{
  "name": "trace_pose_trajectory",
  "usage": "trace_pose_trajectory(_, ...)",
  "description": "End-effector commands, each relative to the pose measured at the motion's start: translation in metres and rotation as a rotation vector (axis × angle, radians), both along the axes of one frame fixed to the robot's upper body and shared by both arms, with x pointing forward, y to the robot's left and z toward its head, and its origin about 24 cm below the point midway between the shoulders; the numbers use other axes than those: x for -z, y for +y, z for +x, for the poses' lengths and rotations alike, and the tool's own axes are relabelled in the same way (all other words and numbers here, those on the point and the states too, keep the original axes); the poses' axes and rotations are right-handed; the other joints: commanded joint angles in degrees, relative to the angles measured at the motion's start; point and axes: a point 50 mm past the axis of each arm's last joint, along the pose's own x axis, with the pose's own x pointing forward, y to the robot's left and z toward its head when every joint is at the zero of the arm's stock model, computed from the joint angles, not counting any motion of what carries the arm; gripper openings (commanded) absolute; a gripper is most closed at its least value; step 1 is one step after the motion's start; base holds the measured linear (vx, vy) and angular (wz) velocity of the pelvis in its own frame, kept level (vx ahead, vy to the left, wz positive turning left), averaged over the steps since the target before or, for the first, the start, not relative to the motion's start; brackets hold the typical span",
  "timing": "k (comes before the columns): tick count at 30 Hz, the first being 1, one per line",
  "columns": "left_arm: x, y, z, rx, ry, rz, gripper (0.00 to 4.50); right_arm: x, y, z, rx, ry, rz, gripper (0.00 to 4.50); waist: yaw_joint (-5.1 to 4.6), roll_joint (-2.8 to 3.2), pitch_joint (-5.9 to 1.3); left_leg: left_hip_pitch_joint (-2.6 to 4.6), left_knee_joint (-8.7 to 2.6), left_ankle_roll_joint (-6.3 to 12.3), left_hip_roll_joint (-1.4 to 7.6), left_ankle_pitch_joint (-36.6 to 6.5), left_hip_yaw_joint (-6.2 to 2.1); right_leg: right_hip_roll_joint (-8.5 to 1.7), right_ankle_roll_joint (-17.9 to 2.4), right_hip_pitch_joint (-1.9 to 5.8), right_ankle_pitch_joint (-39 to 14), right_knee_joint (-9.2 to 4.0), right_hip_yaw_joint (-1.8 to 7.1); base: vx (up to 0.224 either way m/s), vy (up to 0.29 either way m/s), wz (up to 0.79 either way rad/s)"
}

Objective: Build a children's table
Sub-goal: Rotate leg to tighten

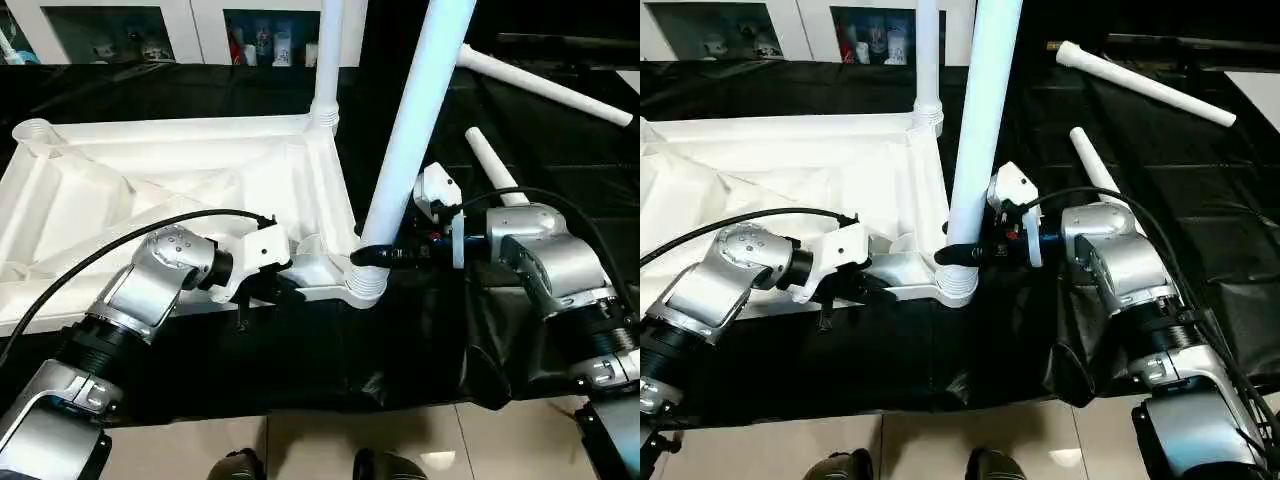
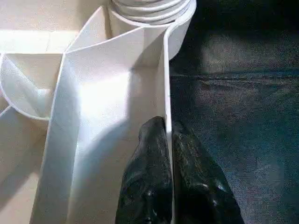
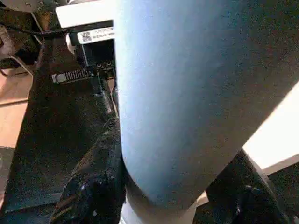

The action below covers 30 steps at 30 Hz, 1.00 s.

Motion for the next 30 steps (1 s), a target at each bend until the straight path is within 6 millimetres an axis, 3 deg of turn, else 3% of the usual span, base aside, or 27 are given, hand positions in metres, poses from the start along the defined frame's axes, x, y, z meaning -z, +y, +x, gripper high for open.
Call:
trace_pose_trajectory(1, -0.004, -0.001, 0.0, 0.041, -0.014, 0.003, 0.0, 0.076, -0.03, -0.015, 0.173, 0.183, -0.291, 1.84, 0.05, 0.72, -3.41, 0.65, -3.26, 5.72, 3.02, -4.0, -0.45, -3.72, -15.6, 2.84, 1.8, -2.73, 2.49, 0.0, 0.0, 0.0)
trace_pose_trajectory(3, -0.005, -0.002, 0.001, 0.033, -0.019, -0.005, 0.0, 0.075, -0.03, -0.01, 0.256, 0.165, -0.238, 1.84, -0.02, 0.72, -3.19, 0.79, -3.54, 4.98, 3.03, -6.1, -0.48, -3.65, -15.3, 2.72, -0.9, -3.09, 2.46, 0.0, 0.0, 0.0)
trace_pose_trajectory(6, -0.005, -0.002, 0.001, 0.031, -0.019, -0.011, 0.0, 0.074, -0.031, -0.008, 0.313, 0.164, -0.186, 1.84, -0.2, 0.62, -2.84, 0.81, -4.16, 2.19, 3.05, -12.1, -0.8, -3.86, -13.3, 2.67, -10.6, -4.02, 2.56, 0.0, 0.0, 0.0)
trace_pose_trajectory(7, -0.005, -0.002, 0.001, 0.028, -0.02, -0.014, 0.0, 0.072, -0.033, -0.008, 0.351, 0.17, -0.137, 1.84, -0.15, 0.99, -2.9, 0.92, -4.39, 1.37, 3.13, -13.4, -0.92, -3.94, -12.5, 2.6, -13.3, -4.24, 2.6, 0.0, 0.0, 0.0)
trace_pose_trajectory(9, -0.005, -0.002, 0.001, 0.022, -0.023, -0.021, 0.0, 0.072, -0.036, -0.012, 0.381, 0.175, -0.086, 1.84, -0.09, 0.86, -2.86, 1.07, -4.51, 0.82, 3.16, -14.4, -0.93, -3.9, -11.8, 2.37, -14.9, -4.53, 2.71, 0.0, 0.0, 0.0)
trace_pose_trajectory(13, -0.004, -0.003, 0.001, 0.018, -0.023, -0.028, 0.0, 0.075, -0.041, -0.019, 0.433, 0.193, -0.016, 1.84, 0.02, 1.05, -3.05, 1.16, -4.48, 1.06, 3.14, -13.5, -0.81, -3.7, -11.8, 2.27, -11.6, -4.48, 2.82, 0.0, 0.0, 0.0)
trace_pose_trajectory(14, -0.004, -0.003, 0.001, 0.017, -0.023, -0.028, 0.0, 0.076, -0.042, -0.02, 0.443, 0.196, -0.01, 1.84, 0.04, 0.87, -3.12, 1.18, -4.33, 1.42, 3.11, -13.2, -0.63, -3.65, -12.4, 2.18, -10.0, -4.42, 2.87, 0.0, 0.0, 0.0)
trace_pose_trajectory(16, -0.004, -0.003, 0.002, 0.016, -0.024, -0.03, 0.0, 0.079, -0.044, -0.022, 0.467, 0.202, 0.006, 1.84, 0.08, 0.91, -3.07, 0.87, -4.23, 2.12, 2.95, -11.5, -0.6, -3.62, -12.7, 2.36, -8.5, -4.2, 2.79, 0.0, 0.0, 0.0)
trace_pose_trajectory(19, -0.004, -0.003, 0.002, 0.013, -0.024, -0.029, 0.0, 0.086, -0.048, -0.028, 0.49, 0.214, 0.003, 1.84, 0.21, 1.01, -3.02, 0.9, -4.21, 2.26, 3.0, -11.4, -0.55, -3.65, -12.7, 2.34, -8.5, -4.23, 2.8, 0.0, 0.0, 0.0)
trace_pose_trajectory(26, -0.004, -0.002, 0.003, 0.019, -0.025, -0.018, 0.0, 0.089, -0.038, -0.038, 0.398, 0.197, -0.069, 1.84, 0.19, 1.18, -3.02, 0.85, -4.32, 2.2, 3.0, -11.2, -0.64, -3.6, -12.3, 2.4, -8.3, -4.24, 2.67, 0.0, 0.0, 0.0)
trace_pose_trajectory(30, -0.004, -0.001, 0.003, 0.024, -0.03, -0.009, 0.0, 0.088, -0.029, -0.042, 0.315, 0.192, -0.112, 1.84, 0.16, 0.93, -2.98, 0.73, -4.25, 2.45, 2.92, -10.5, -0.63, -3.64, -11.8, 2.49, -8.3, -4.2, 2.72, 0.0, 0.0, 0.0)
